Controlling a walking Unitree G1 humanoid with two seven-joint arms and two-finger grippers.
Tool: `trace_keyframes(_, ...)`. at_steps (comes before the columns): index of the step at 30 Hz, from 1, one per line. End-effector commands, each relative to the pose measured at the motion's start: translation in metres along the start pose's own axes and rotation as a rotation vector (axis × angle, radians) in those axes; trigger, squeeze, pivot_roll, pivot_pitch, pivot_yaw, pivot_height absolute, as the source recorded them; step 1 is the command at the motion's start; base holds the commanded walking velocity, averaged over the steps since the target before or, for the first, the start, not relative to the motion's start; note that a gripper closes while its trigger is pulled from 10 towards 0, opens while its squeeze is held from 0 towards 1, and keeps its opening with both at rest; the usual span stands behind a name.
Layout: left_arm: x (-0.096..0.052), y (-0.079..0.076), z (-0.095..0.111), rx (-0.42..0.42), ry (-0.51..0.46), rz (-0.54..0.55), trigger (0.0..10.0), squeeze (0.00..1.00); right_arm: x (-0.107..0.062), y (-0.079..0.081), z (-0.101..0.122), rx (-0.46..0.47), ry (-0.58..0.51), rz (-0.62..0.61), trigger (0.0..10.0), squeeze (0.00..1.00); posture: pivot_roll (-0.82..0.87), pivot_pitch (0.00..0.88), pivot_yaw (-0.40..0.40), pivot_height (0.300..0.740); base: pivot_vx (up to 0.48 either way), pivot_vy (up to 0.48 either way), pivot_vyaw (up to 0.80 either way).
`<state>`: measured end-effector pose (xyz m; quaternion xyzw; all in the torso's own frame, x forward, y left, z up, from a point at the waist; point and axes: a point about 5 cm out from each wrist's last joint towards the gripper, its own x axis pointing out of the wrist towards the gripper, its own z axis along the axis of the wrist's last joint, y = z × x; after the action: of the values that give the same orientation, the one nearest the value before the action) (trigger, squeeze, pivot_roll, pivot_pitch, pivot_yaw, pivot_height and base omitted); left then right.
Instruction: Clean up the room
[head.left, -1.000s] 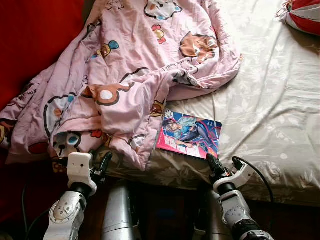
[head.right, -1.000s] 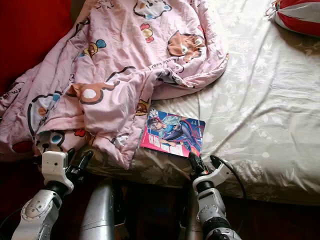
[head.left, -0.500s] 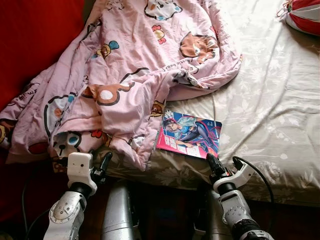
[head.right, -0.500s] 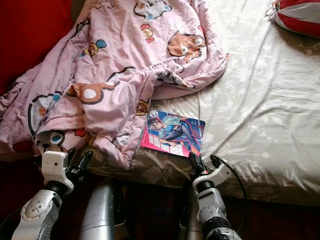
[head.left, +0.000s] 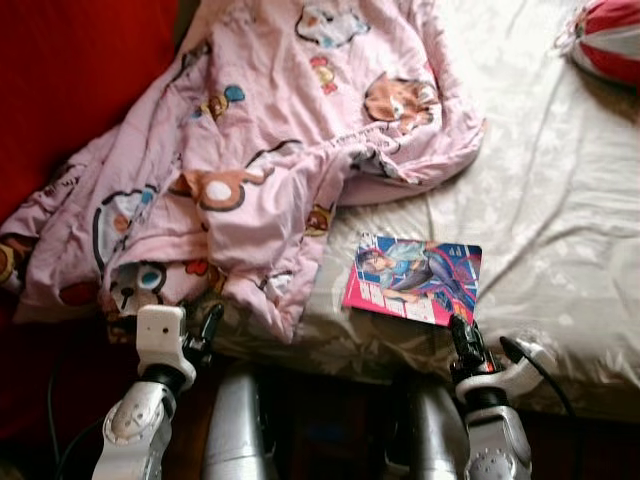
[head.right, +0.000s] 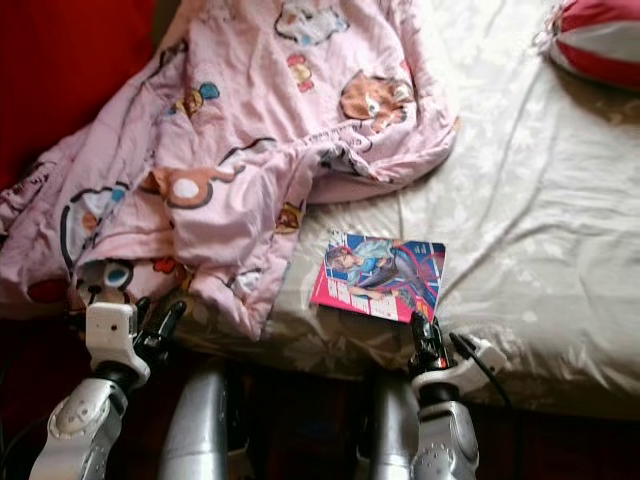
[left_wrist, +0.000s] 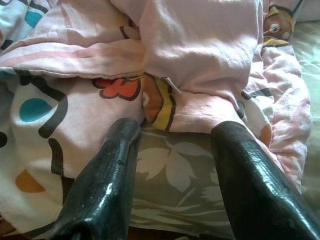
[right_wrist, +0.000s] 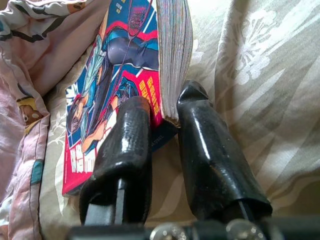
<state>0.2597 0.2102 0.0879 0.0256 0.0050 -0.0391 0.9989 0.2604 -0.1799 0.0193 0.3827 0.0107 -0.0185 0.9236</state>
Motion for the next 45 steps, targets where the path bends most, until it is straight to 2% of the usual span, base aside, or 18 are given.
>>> trace_keyframes(1, -0.005, 0.002, -0.009, 0.007, 0.032, 0.007, 10.0, 0.0, -0.016, 0.0, -0.015, 0.018, 0.02, -0.073, 0.0, 0.0, 0.14, 0.254, -0.005, 0.586, 0.0, 0.0, 0.0)
trace_keyframes(2, -0.005, 0.002, -0.01, 0.007, 0.031, 0.008, 10.0, 0.0, -0.017, 0.003, -0.011, -0.012, 0.017, -0.066, 0.0, 0.0, 0.14, 0.253, -0.006, 0.586, 0.0, 0.0, 0.0)
trace_keyframes(4, -0.002, 0.002, -0.009, 0.006, 0.027, 0.009, 10.0, 0.0, -0.011, 0.017, 0.002, -0.15, -0.011, -0.007, 0.0, 0.0, 0.14, 0.25, -0.006, 0.586, 0.0, 0.0, 0.0)
trace_keyframes(7, 0.0, 0.002, -0.009, 0.004, 0.024, 0.011, 10.0, 0.0, -0.005, 0.024, 0.01, -0.204, -0.037, 0.023, 0.0, 0.0, 0.13, 0.246, -0.007, 0.586, 0.0, 0.0, 0.0)
trace_keyframes(10, 0.008, -0.002, -0.009, -0.008, 0.013, 0.013, 10.0, 0.0, 0.017, 0.045, 0.032, -0.325, -0.112, 0.084, 0.0, 0.0, 0.11, 0.218, -0.023, 0.586, 0.0, 0.0, 0.0)
trace_keyframes(11, 0.014, -0.005, -0.008, -0.019, 0.002, 0.015, 10.0, 0.0, 0.029, 0.059, 0.045, -0.409, -0.143, 0.122, 4.9, 0.0, 0.1, 0.208, -0.032, 0.586, 0.0, 0.0, 0.0)
trace_keyframes(13, 0.016, -0.006, -0.007, -0.021, -0.001, 0.017, 10.0, 0.0, 0.032, 0.062, 0.047, -0.426, -0.149, 0.134, 4.9, 0.0, 0.1, 0.205, -0.034, 0.586, 0.0, 0.0, 0.0)
trace_keyframes(14, 0.018, -0.007, -0.006, -0.028, -0.01, 0.025, 10.0, 0.0, 0.035, 0.065, 0.049, -0.467, -0.139, 0.138, 10.0, 0.0, 0.1, 0.197, -0.04, 0.586, 0.0, 0.0, 0.0)
trace_keyframes(16, 0.025, -0.009, -0.001, -0.056, -0.045, 0.041, 10.0, 0.0, 0.038, 0.073, 0.057, -0.518, -0.161, 0.155, 10.0, 0.0, 0.09, 0.178, -0.056, 0.586, 0.0, 0.0, 0.0)
trace_keyframes(22, 0.03, -0.011, 0.005, -0.087, -0.077, 0.054, 10.0, 0.0, 0.04, 0.074, 0.061, -0.523, -0.168, 0.155, 10.0, 0.0, 0.09, 0.169, -0.065, 0.586, 0.0, 0.0, 0.0)
trace_keyframes(26, 0.034, -0.014, 0.006, -0.093, -0.091, 0.056, 10.0, 0.0, 0.041, 0.073, 0.06, -0.574, -0.143, 0.148, 10.0, 0.0, 0.08, 0.164, -0.078, 0.606, 0.0, 0.0, 0.0)
trace_keyframes(37, 0.03, -0.011, -0.007, -0.123, -0.063, 0.087, 10.0, 0.0, 0.043, 0.074, 0.056, -0.577, -0.121, 0.154, 10.0, 0.0, 0.09, 0.153, -0.079, 0.636, 0.0, 0.0, 0.0)
trace_keyframes(45, 0.028, -0.002, -0.014, -0.138, -0.046, 0.118, 10.0, 0.0, 0.043, 0.069, 0.056, -0.597, -0.106, 0.146, 10.0, 0.0, 0.08, 0.133, -0.078, 0.691, 0.0, 0.0, 0.0)
